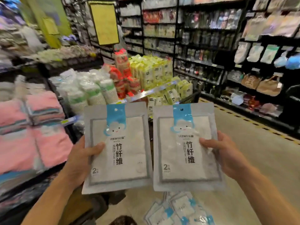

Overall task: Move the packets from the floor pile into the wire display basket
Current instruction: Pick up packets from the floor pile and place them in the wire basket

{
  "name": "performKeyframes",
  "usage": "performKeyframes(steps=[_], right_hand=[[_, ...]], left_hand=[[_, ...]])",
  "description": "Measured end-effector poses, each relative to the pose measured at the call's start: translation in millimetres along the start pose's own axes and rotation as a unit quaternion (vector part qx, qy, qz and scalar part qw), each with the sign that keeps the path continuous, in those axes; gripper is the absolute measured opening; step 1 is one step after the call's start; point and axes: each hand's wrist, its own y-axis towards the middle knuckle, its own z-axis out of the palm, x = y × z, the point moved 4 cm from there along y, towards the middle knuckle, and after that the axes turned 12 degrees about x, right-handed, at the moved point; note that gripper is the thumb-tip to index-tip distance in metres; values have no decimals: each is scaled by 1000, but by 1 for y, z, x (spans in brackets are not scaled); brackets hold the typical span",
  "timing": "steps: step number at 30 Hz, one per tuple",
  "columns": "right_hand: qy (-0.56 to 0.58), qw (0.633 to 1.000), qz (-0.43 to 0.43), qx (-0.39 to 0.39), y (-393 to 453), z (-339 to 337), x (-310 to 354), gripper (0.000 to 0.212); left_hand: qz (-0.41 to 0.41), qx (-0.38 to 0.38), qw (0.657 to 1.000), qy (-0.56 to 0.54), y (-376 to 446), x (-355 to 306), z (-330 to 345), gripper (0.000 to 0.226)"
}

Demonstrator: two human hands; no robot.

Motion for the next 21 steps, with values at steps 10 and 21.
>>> performKeyframes(steps=[10, 21], right_hand=[[-12, 970, 14, 244, 15, 143, 2, 42], [-14, 901, 45, 431, -61, 334, -37, 41]], left_hand=[[78, -247, 966, 8, -205, -36, -64, 99], [123, -370, 921, -11, -412, -53, -118, 115]])
